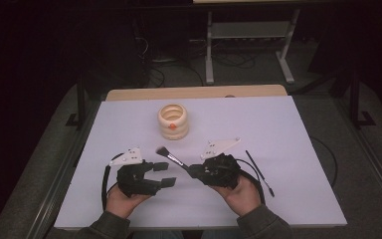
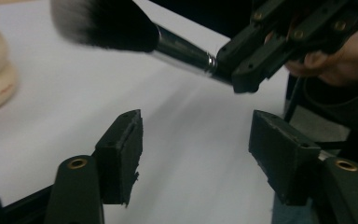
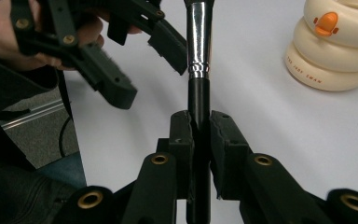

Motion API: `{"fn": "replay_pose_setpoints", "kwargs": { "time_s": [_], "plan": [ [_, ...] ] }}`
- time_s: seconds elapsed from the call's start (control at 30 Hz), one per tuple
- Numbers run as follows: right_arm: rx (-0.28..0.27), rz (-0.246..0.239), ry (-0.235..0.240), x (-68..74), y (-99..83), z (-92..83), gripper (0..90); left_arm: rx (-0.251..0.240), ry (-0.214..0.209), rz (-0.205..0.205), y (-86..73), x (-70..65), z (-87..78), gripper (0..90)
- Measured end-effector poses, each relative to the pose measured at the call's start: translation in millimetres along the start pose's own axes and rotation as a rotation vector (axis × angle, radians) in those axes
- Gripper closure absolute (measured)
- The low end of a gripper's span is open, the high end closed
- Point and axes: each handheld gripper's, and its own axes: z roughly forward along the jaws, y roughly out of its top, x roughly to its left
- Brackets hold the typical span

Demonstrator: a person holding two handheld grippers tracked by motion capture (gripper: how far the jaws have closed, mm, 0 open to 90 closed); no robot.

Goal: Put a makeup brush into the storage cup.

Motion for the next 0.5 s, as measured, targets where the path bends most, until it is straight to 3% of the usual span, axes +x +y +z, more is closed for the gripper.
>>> {"fn": "replay_pose_setpoints", "kwargs": {
  "time_s": [0.3,0.5],
  "plan": [
    [-0.036,-0.037,0.021,-0.9,-16.5,3.5,78.7,-0.041,-0.109,-0.109,4.6,7.1,10.1,48.8],
    [-0.035,-0.061,0.023,1.3,-21.9,9.1,78.7,-0.029,-0.105,-0.134,7.7,10.3,11.5,57.4]
  ]
}}
